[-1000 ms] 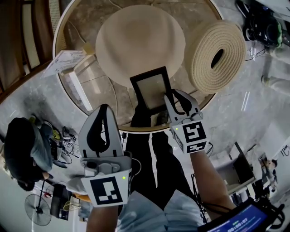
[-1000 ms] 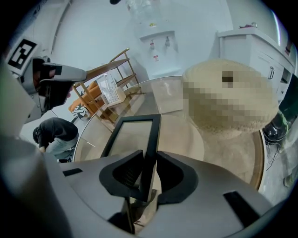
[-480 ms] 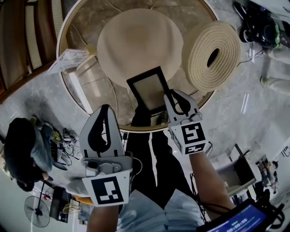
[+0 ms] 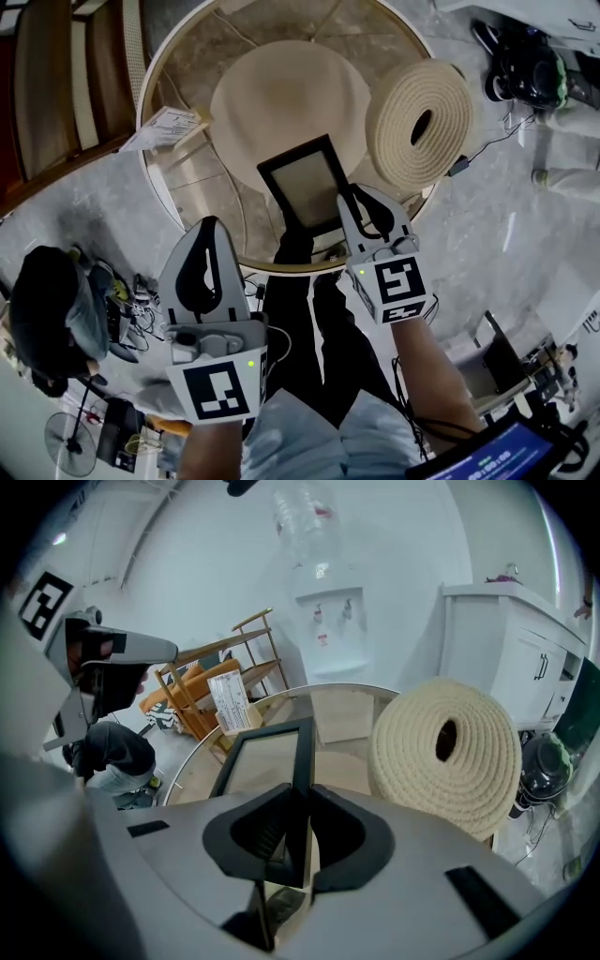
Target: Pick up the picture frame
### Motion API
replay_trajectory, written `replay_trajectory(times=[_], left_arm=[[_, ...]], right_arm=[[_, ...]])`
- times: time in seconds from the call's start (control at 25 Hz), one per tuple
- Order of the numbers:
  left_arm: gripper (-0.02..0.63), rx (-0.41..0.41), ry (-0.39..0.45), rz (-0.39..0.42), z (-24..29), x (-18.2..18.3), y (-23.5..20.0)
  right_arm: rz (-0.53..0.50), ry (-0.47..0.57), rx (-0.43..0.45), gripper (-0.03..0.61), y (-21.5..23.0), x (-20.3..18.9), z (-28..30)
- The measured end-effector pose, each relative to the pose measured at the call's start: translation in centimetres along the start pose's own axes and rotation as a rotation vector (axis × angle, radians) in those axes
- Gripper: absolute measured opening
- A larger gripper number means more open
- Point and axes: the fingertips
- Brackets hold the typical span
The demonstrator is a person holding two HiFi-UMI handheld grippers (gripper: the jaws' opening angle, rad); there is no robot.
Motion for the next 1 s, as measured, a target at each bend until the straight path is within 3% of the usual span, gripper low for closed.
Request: replay_trajectory(times=[0.16, 0.52, 0.76, 1.0], left_arm=[[0.015, 0.007, 0.044, 0.027, -1.0, 1.8, 0.3], [0.015, 0.028, 0.114, 0.007, -4.8, 5.7, 1.9], [0.015, 0.026, 0.167, 0.063, -7.3, 8.2, 3.5], [0.015, 0.039, 0.229, 0.038, -9.8, 11.2, 5.4]], right_arm=[[-0.016, 0.045, -0.001, 0.081, -0.1, 1.8, -1.4], [-0.027, 0.147, -0.009, 0.081, -0.8, 6.2, -6.6], [-0.046, 0.226, -0.01, 0.081, -0.9, 9.3, -10.5], [-0.058, 0.335, -0.035, 0.081, -0.2, 13.4, -15.1]])
Point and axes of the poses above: the fingertips, and each gripper's own axes: z forward along the fingers, y to its right, x out of its top, and after that the axes turned 10 degrees about -x, right-handed
